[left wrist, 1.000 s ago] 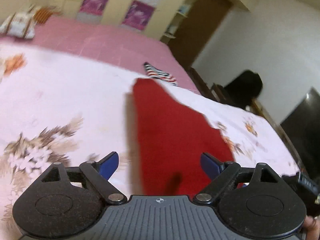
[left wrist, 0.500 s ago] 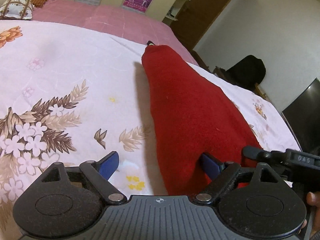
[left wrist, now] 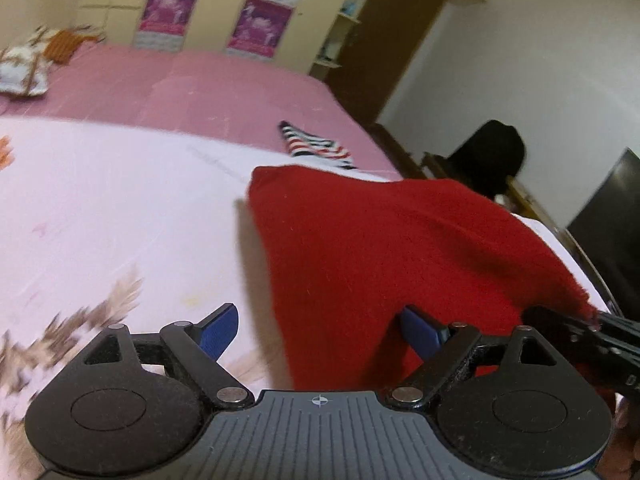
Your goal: Fold small clothes
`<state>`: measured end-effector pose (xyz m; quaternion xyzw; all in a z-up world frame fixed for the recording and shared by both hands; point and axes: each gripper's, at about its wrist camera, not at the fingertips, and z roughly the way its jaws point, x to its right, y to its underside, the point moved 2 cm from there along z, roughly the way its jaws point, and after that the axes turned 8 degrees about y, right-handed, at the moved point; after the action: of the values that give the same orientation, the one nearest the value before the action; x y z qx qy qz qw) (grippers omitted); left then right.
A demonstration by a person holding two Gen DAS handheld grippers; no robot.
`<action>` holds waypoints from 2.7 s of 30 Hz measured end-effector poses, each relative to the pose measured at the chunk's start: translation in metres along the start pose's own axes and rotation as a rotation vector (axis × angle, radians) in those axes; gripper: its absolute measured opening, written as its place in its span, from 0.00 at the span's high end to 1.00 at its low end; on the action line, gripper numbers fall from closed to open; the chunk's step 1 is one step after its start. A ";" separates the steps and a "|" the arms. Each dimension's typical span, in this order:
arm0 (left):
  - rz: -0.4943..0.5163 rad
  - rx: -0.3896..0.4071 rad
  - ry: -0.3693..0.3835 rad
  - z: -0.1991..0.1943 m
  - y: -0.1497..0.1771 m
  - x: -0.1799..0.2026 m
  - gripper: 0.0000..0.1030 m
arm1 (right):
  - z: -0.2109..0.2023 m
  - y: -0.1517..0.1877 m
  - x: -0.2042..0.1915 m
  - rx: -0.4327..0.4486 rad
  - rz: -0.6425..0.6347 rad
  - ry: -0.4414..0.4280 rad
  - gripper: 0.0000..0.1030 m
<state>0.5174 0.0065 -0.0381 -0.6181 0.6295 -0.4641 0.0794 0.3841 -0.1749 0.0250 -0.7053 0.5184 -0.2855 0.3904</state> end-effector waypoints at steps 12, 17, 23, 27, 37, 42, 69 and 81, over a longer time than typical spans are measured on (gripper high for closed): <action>0.039 -0.097 -0.012 0.044 0.015 0.027 0.16 | 0.029 0.062 0.078 -0.132 0.242 0.068 0.86; 0.069 -0.123 -0.036 0.050 0.018 0.025 0.16 | 0.027 0.060 0.070 -0.116 0.202 0.076 0.86; 0.061 -0.047 0.024 0.032 0.002 0.012 0.16 | 0.032 0.045 0.115 -0.056 0.380 -0.075 0.48; 0.027 -0.040 0.029 0.041 -0.014 -0.005 0.16 | 0.070 0.034 0.149 -0.069 0.524 -0.140 0.49; 0.086 -0.030 0.018 0.063 -0.022 0.008 0.16 | 0.060 0.028 0.109 0.101 0.270 -0.020 0.90; 0.079 -0.092 -0.029 0.085 -0.018 0.006 0.10 | 0.084 0.054 0.110 -0.008 0.210 0.097 0.90; 0.130 -0.092 -0.118 0.047 -0.009 0.020 0.07 | 0.073 0.019 0.036 -0.149 -0.129 0.120 0.63; 0.051 -0.106 -0.062 0.018 0.033 0.027 0.07 | 0.032 0.059 0.027 -0.167 -0.141 0.104 0.64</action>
<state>0.5006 -0.0316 -0.0578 -0.6193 0.6660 -0.4085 0.0777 0.3882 -0.2019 -0.0426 -0.7544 0.5090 -0.3043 0.2815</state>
